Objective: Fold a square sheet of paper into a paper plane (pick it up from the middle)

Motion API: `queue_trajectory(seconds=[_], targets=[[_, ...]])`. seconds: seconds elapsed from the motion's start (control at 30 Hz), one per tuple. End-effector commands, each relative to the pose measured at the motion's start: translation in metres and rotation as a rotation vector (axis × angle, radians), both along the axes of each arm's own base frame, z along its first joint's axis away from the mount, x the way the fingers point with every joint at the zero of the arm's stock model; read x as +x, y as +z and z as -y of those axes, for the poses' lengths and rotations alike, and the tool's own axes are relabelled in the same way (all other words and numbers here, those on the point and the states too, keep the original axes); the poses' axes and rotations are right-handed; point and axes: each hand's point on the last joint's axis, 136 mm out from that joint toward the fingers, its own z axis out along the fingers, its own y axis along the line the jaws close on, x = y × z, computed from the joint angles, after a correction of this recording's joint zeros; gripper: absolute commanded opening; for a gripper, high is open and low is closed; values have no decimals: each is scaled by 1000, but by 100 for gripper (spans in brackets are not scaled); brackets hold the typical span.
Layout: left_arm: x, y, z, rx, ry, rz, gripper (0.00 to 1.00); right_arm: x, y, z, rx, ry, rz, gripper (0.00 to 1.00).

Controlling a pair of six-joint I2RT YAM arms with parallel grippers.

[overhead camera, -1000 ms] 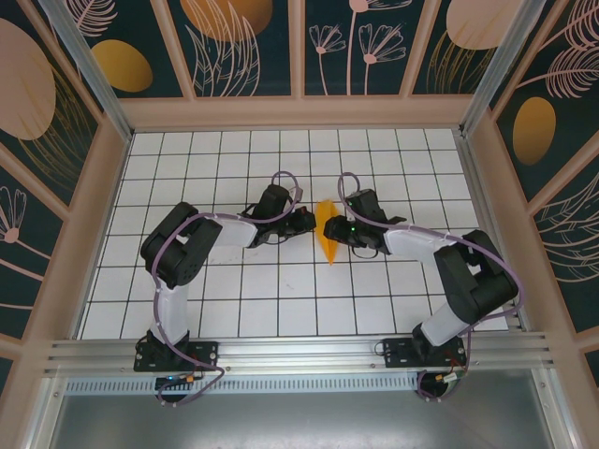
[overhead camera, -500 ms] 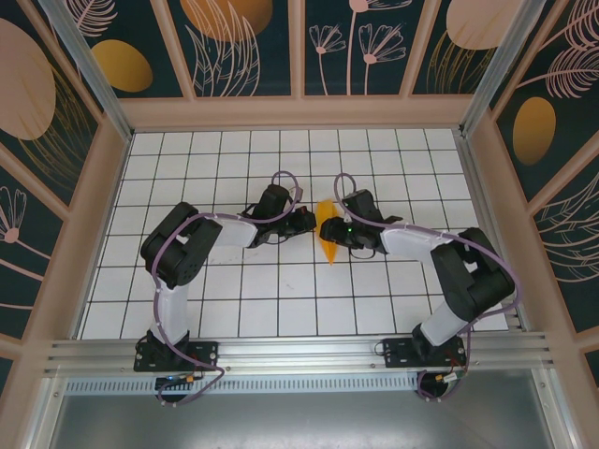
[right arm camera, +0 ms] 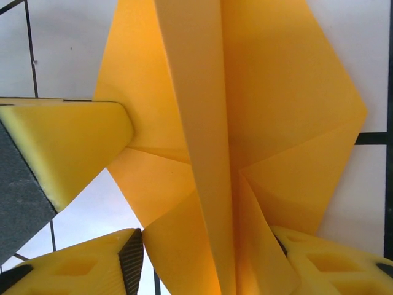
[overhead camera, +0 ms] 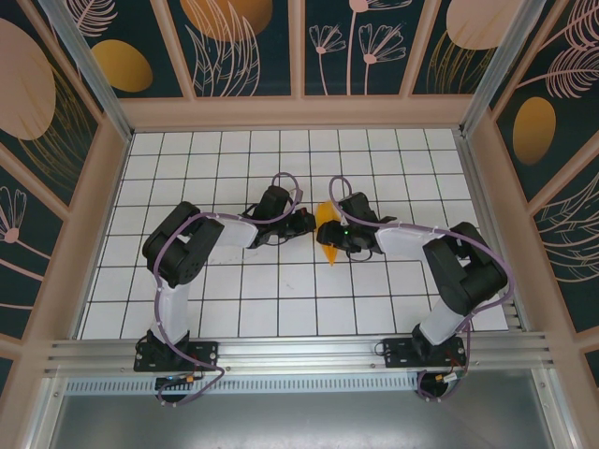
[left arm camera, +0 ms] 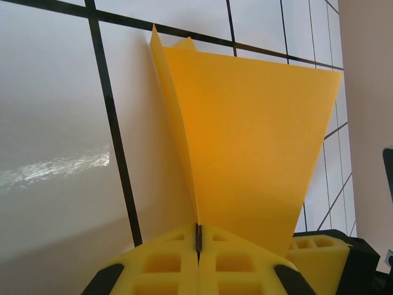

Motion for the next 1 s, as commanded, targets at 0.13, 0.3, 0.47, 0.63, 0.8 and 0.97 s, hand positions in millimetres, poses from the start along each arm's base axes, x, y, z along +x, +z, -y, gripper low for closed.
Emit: queue_trajectory(seconds=[0.13,0.3,0.47,0.63,0.8,0.97], targets=[[-2,-10,-3,-8,-2,-22,0,0,5,-12,13,33,12,64],[-3,-14,-4,-3,0,-33,0,-1,6,-12,7,38,20,68],[-3,-15,-5,0,1,-35,0,1,6,-7,-12,11,22,59],[-4,-16,-5,2,0,-35,0,5,2,-1,-47,-31,7,45],[-5,-17,-7,4,-1,-38,0,7,-4,3,-71,-66,-11,38],[-5,-16,-6,3,-2,-35,0,8,-13,9,-121,-91,-35,32]])
